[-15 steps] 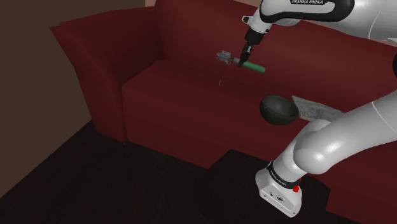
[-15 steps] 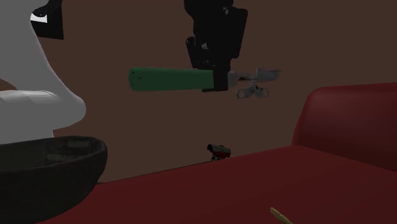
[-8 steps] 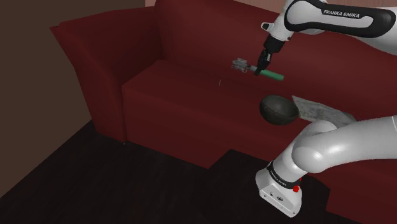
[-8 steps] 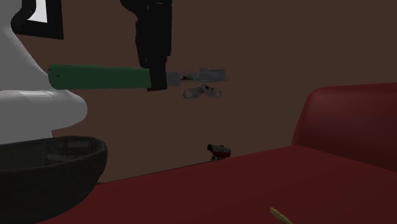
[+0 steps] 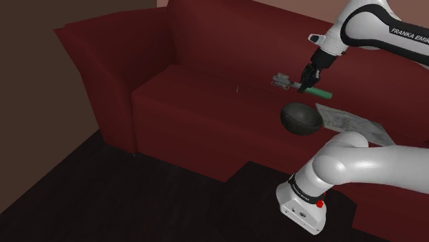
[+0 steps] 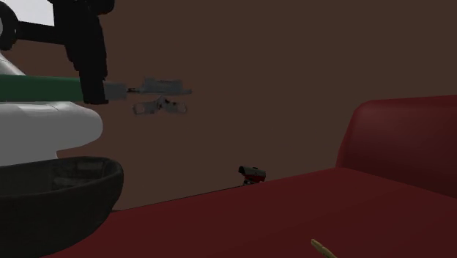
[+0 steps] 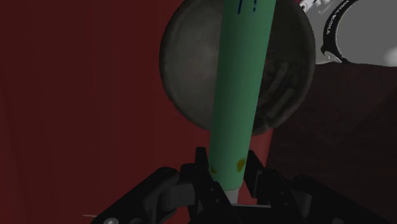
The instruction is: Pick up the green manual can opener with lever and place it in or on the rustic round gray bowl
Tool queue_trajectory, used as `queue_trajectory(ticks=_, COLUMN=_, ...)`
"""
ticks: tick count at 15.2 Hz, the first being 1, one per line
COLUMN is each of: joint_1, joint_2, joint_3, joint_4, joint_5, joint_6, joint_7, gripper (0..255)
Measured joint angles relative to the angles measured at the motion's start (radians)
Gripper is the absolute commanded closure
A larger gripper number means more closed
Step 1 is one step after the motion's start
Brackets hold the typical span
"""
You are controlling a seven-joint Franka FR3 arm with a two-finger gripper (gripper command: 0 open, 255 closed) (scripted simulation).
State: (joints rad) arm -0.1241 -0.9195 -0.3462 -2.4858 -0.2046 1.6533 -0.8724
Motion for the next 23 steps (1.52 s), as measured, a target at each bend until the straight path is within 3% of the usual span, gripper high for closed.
queue_trajectory(ticks=7, joint_1=-0.083, joint_2=-0.185, joint_3=-0.039, joint_4=-0.064, joint_5=-0.066, joint_6=-0.119, joint_7=-0.078, gripper=255)
queue_trajectory(ticks=19, joint_1=-0.120, joint_2=-0.239, joint_3=-0.095, joint_4=-0.246, joint_5=-0.124, joint_6=0.006, joint_7=-0.084, gripper=255)
queue_trajectory(ticks=23, joint_1=-0.124, joint_2=-0.244, joint_3=-0.100, joint_4=-0.261, joint_5=-0.130, joint_6=0.016, joint_7=-0.085, gripper=255)
